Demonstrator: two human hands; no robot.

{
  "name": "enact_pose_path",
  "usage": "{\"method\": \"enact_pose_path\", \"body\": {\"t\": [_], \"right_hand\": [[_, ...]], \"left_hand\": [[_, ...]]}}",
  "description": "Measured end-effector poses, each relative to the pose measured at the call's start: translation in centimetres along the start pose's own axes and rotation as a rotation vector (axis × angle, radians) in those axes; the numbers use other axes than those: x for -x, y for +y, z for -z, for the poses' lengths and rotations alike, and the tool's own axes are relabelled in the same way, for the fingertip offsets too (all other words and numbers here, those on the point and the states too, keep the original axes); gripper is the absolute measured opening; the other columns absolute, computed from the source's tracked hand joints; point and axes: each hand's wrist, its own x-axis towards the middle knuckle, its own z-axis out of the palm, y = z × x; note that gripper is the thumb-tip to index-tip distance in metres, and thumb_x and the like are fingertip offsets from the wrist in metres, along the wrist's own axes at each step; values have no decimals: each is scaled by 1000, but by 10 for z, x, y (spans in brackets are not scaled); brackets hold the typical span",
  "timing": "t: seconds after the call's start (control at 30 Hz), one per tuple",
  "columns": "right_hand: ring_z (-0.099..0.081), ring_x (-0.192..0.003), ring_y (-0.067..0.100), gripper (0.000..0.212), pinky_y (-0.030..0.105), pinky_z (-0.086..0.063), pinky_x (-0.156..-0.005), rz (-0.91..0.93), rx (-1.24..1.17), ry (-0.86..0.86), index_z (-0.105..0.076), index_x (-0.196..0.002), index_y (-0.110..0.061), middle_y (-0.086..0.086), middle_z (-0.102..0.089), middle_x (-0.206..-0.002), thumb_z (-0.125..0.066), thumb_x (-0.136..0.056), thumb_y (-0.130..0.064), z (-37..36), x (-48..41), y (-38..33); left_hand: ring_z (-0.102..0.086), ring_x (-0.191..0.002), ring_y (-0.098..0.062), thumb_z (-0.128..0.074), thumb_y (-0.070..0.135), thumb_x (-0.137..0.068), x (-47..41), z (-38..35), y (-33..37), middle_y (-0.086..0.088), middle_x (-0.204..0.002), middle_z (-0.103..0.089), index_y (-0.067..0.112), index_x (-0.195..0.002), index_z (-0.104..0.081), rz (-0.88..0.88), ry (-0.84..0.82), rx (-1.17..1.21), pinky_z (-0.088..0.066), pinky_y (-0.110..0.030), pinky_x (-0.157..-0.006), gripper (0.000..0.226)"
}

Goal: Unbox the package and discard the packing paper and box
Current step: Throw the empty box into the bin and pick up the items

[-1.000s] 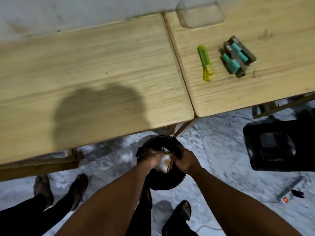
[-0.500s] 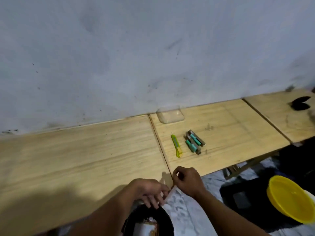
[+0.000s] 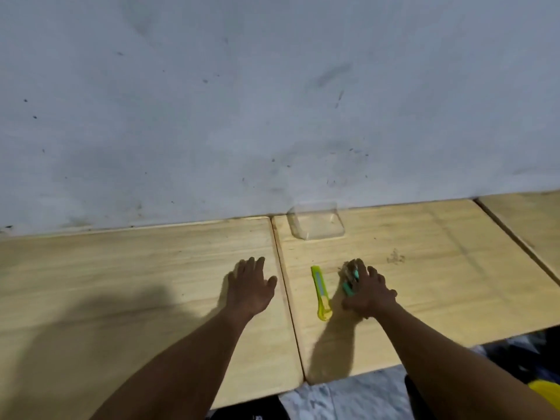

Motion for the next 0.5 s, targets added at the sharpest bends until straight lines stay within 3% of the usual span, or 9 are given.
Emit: {"method": "enact_pose_path", "body": {"t": [0.13, 0.3, 0.5], "right_hand": [[-36, -131, 33, 109, 49, -45, -94, -9, 25, 31, -1, -155, -29, 10, -36, -142, -69, -72, -44, -12, -32, 8], [-42, -122, 33, 86, 49, -49, -91, -21, -43, 108, -25, -141, -25, 9, -41, -129, -71, -71, -47, -20, -48, 11], [-47, -115, 30, 73, 44, -50, -85, 13, -115, 161, -33, -136, -22, 7, -46, -125, -69, -75, -37, -20, -47, 17]], "left_hand": [[-1, -152, -30, -27, 54, -100, -27, -23, -15, -9, -165, -9, 19, -157, -13, -24, 51, -125, -11, -56, -120, 68], [11, -152, -31, -1, 62, -94, -39, -51, -40, -10, -166, 6, 23, -158, 0, -50, 65, -246, -2, -61, -120, 75], [-1, -153, -30, -14, 62, -98, -42, -63, -47, -9, -165, -7, 24, -158, -14, -72, 155, -239, -8, -60, -120, 71]]}}
